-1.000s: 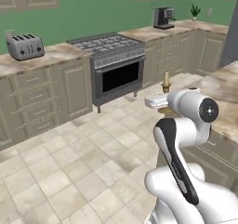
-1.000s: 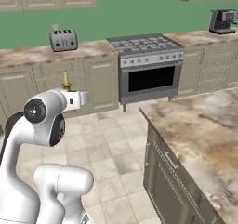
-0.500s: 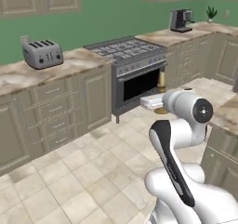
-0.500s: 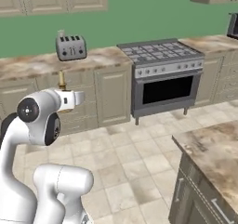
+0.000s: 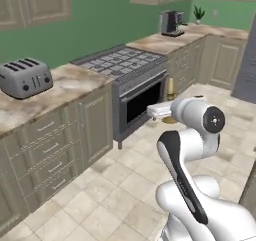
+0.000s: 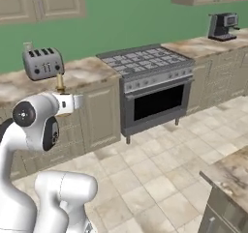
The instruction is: Pick the jar and candle from the dining table and place them in the open cabinet. Close the cabinet after placing the objects.
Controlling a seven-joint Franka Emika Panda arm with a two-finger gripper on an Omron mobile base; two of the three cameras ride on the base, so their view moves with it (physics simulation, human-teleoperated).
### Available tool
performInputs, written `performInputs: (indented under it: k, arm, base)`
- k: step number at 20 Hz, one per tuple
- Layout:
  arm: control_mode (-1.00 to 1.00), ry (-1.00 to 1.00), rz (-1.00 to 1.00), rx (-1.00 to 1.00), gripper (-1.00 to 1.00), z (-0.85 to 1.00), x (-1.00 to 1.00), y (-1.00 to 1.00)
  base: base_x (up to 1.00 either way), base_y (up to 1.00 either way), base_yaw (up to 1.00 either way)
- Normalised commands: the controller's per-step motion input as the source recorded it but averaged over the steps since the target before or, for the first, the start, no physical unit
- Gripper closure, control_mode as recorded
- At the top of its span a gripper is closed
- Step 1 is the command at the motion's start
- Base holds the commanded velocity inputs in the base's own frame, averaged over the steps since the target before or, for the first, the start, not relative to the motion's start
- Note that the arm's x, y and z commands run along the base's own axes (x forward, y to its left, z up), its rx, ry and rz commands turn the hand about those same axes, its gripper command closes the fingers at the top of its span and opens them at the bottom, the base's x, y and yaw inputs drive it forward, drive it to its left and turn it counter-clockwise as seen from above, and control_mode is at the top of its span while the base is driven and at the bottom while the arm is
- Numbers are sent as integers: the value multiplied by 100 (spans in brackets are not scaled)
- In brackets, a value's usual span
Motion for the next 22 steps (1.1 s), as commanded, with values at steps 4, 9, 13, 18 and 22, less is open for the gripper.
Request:
performInputs:
  k: [4, 9, 13, 18, 22]
  arm:
    - [100, 0, 0, 0, 100, 0, 0, 0]
    - [100, 0, 0, 0, 100, 0, 0, 0]
    - [100, 0, 0, 0, 100, 0, 0, 0]
    - [100, 0, 0, 0, 100, 0, 0, 0]
    - [100, 0, 0, 0, 100, 0, 0, 0]
  base:
    - [94, 77, -49]
    - [95, 50, -36]
    - [100, 37, -28]
    - [59, 0, -64]
    - [44, 0, -69]
